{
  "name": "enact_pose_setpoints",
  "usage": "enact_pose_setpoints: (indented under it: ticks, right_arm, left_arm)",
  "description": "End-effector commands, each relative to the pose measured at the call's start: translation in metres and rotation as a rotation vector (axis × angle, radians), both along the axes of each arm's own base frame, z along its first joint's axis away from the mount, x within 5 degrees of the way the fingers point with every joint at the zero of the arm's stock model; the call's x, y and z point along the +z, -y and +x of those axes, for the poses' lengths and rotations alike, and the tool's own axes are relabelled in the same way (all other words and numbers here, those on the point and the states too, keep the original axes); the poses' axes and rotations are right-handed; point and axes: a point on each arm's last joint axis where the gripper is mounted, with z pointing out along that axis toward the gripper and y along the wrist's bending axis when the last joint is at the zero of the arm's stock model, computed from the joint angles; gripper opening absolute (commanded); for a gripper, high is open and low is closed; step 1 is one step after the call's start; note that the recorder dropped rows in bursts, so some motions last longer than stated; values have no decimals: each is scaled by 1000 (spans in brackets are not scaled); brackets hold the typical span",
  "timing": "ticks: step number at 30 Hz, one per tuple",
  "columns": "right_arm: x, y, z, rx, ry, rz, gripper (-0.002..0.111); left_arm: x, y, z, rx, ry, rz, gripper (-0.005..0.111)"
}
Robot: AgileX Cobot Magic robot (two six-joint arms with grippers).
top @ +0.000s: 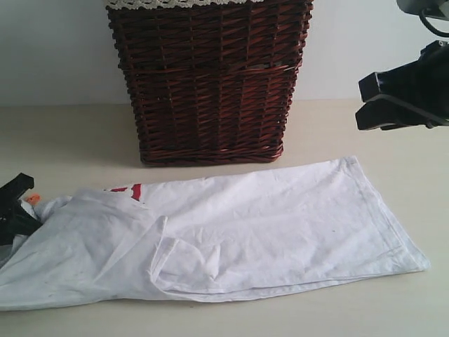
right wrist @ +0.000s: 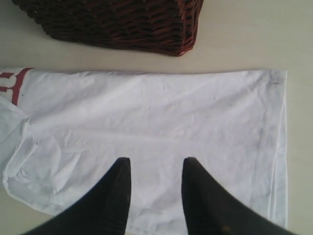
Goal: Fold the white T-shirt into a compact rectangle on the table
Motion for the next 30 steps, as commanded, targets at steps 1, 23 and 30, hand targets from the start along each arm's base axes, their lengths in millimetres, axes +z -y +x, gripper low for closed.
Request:
enact_pose_setpoints:
  ticks: [1,23,30]
  right_arm:
    - [2,0,-1,5,11,3,36]
    - [3,-1,-1,2,7,23,36]
    - [7,-2,-6,6,11,37,36]
  left_arm:
    - [-13,-2,-11,-84,-29,77,0]
    - [160,40,-1,-206,269,101,0]
    - [235,164,6,-301,439,-8,0]
